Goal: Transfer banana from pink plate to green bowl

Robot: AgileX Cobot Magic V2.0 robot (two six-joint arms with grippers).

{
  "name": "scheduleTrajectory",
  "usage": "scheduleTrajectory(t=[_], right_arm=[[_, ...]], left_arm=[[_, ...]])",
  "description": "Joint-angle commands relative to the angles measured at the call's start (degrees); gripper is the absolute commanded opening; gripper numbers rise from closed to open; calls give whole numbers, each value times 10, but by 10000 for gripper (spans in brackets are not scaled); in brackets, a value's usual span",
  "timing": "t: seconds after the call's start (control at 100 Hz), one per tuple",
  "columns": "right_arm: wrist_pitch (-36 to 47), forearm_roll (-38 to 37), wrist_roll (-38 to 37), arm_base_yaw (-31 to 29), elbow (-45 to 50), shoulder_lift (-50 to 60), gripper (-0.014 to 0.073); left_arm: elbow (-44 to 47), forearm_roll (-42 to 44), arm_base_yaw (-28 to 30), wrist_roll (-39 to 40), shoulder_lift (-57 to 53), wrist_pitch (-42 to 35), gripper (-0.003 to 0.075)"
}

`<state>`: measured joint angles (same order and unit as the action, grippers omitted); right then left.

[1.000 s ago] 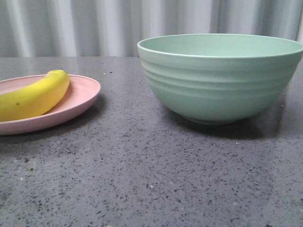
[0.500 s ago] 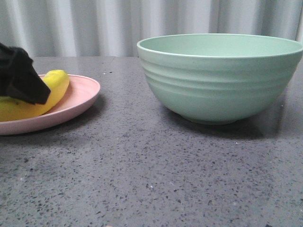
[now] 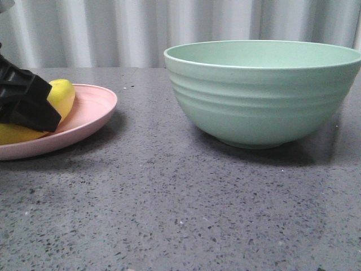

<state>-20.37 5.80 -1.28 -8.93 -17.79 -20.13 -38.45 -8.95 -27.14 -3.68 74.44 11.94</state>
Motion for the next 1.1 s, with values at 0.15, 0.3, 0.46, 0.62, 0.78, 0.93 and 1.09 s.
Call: scheduleTrajectory(t=[0.15, 0.3, 0.46, 0.62, 0.78, 0.93, 1.09], right_arm=[[-55, 2, 55, 19, -110, -33, -64], [-160, 19, 56, 58, -201, -104, -38], [-203, 84, 57, 110, -280, -184, 168], [-196, 170, 57, 184, -338, -259, 332], [-126, 274, 57, 250, -362, -326, 334], [-44, 320, 57, 311, -362, -385, 334], [17, 342, 57, 365, -363, -432, 334]], left_arm=[[-53, 6, -16, -1, -26, -9, -20], [-88, 9, -56, -2, -57, 10, -20], [-129, 9, -109, -2, -84, 43, -20], [-154, 9, -178, -2, -82, 35, -20], [-155, 9, -224, -2, -71, 24, -20], [-155, 9, -242, -2, -69, 13, -20], [-155, 9, -251, -2, -68, 15, -20]])
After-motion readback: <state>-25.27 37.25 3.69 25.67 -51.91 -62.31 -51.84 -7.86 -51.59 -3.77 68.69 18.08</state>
